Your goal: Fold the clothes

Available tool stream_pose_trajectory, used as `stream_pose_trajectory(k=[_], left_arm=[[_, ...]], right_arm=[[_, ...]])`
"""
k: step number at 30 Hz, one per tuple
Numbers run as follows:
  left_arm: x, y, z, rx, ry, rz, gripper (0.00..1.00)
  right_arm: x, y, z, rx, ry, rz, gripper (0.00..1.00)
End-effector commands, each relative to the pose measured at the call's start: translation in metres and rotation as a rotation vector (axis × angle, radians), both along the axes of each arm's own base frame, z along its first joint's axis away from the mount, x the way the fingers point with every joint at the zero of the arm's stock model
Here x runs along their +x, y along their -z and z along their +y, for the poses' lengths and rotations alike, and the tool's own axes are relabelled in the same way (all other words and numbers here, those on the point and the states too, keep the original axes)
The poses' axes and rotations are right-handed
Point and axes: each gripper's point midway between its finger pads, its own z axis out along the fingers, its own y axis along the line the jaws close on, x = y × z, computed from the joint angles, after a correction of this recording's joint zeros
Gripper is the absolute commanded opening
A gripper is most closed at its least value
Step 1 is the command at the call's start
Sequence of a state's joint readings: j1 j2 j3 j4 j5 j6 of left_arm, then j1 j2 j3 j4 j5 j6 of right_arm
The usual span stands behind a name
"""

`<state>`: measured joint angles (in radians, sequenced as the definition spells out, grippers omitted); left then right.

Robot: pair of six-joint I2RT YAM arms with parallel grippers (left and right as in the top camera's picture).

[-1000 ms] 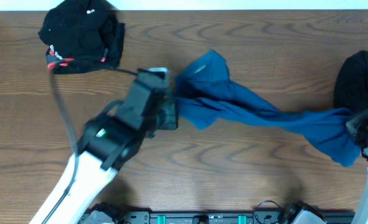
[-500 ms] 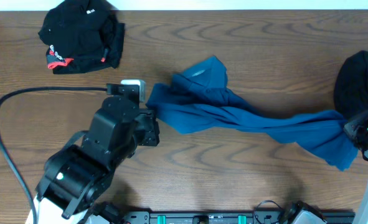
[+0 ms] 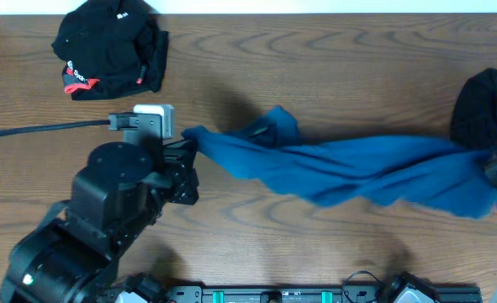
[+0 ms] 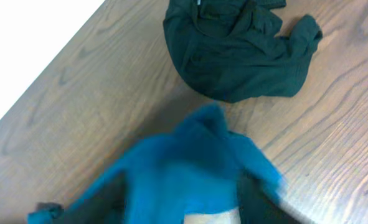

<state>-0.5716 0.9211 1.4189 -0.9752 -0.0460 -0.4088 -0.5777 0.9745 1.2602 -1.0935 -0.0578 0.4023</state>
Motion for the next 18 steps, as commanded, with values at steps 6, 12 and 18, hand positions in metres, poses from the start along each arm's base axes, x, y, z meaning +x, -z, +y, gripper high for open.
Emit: stream_pose_trajectory(k=[6, 12, 18], left_arm=[[0.001, -0.006, 0.014, 0.056, -0.045, -0.026, 0.06], [0.007, 0.003, 0.01, 0.079, -0.044, 0.007, 0.06], [0.018, 0.015, 0.005, 0.113, -0.052, 0.046, 0.06]], right_arm=[[0.013, 0.018, 0.022, 0.128, -0.131, 0.045, 0.75], [0.022, 0.046, 0.063, 0.37, -0.263, 0.045, 0.75], [0.02, 0.078, 0.128, 0.754, -0.445, -0.029, 0.75]])
